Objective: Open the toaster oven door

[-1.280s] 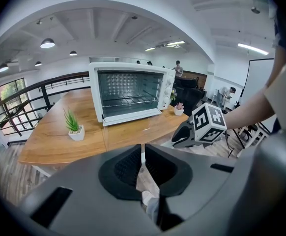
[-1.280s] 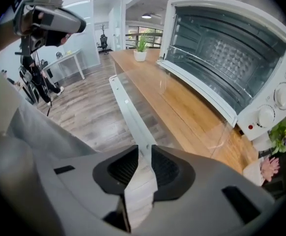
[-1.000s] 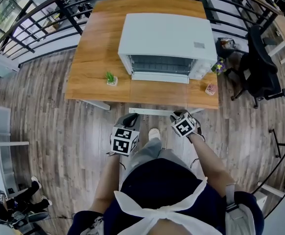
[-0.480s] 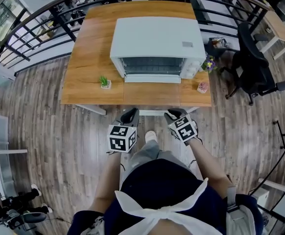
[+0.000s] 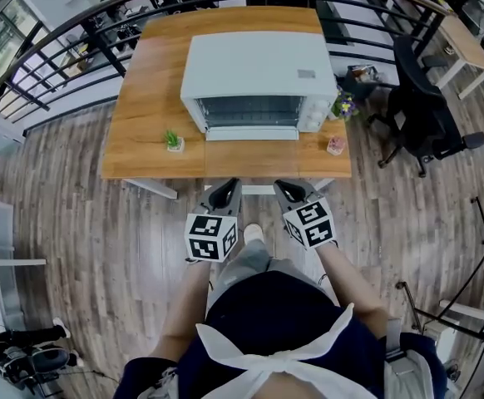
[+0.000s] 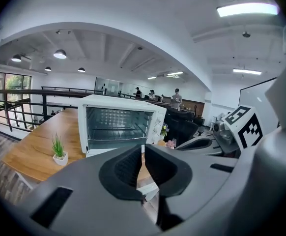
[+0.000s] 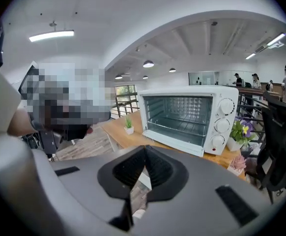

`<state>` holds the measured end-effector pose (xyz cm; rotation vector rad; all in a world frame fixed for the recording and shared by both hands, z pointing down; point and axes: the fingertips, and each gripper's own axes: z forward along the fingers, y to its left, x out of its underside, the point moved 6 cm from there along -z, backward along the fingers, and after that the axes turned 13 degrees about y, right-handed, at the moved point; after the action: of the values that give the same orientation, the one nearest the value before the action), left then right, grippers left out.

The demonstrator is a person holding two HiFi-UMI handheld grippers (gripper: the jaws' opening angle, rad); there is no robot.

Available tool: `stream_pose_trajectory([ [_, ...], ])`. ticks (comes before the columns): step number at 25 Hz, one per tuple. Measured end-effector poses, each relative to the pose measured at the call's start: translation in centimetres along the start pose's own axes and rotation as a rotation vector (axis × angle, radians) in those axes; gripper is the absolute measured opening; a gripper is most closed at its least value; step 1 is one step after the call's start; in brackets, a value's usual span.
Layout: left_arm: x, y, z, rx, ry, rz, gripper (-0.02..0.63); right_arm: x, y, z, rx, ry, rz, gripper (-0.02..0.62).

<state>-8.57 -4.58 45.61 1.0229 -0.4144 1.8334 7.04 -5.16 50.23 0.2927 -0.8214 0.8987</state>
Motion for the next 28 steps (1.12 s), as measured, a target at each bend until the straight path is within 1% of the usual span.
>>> stream_pose_trajectory([
  [4,-0.7,-1.3,-0.6,0.005,-0.025,0.020,0.034,-1.3,0.7,-1.8,-0.001,-0.071,-0.004,0.006],
  [7,-0.9,-2.1,-1.0,0.011,-0.035,0.025,0.032,-2.1,0.9,-3.3,0.002,-0.129,0.022,0.005],
  [10,-1.0,-3.0,-1.4,0.036,-0.048,0.037,0.028,-2.4,0.8,-4.4,0.010,-0.161,0.046,0.003],
  [13,-1.2,-3.8,-1.8,0.061,-0.064,0.043,0.028,-2.4,1.0,-5.1,0.015,-0.170,0.052,0.003],
  [28,-0.6,-5.1,-3.5,0.041,-0.088,0.044,0.028,-2.0,2.5,-7.0,0.002,-0.188,0.029,0.003],
])
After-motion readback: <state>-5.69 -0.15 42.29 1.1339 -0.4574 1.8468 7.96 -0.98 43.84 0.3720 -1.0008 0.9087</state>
